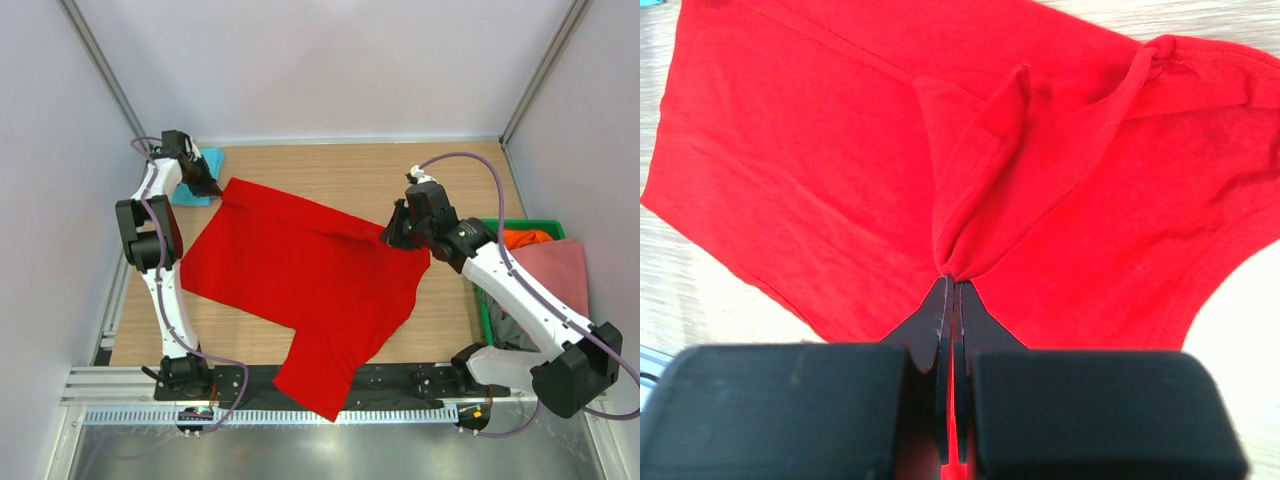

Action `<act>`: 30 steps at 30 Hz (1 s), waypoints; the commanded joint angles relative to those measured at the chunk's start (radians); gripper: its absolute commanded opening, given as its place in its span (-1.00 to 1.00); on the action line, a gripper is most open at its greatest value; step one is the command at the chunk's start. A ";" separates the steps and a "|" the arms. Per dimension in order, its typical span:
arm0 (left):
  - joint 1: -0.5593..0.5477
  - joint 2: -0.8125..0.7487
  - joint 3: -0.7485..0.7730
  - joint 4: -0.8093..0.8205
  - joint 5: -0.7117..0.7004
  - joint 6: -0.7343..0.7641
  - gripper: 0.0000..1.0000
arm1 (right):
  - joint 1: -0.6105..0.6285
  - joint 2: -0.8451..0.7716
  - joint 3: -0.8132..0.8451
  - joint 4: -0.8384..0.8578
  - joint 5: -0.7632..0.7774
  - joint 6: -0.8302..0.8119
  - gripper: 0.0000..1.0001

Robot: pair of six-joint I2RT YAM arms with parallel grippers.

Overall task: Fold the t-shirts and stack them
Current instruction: Fold the tshirt

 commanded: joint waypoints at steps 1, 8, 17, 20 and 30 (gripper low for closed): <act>0.011 -0.044 -0.010 -0.016 -0.010 0.021 -1.00 | 0.009 -0.067 0.038 -0.020 0.038 0.013 -0.97; 0.012 -0.034 -0.016 -0.037 -0.014 0.027 -1.00 | 0.011 -0.074 0.001 -0.038 -0.015 0.006 -0.97; 0.012 -0.047 -0.028 -0.034 -0.062 0.024 -1.00 | 0.013 -0.085 -0.022 -0.046 0.017 -0.001 -0.97; 0.017 -0.051 -0.004 -0.039 -0.063 0.019 -1.00 | 0.011 -0.088 0.000 -0.069 0.048 -0.029 -0.97; 0.020 0.021 0.127 -0.060 -0.028 -0.019 -1.00 | 0.009 -0.073 -0.008 -0.066 0.093 -0.050 -0.98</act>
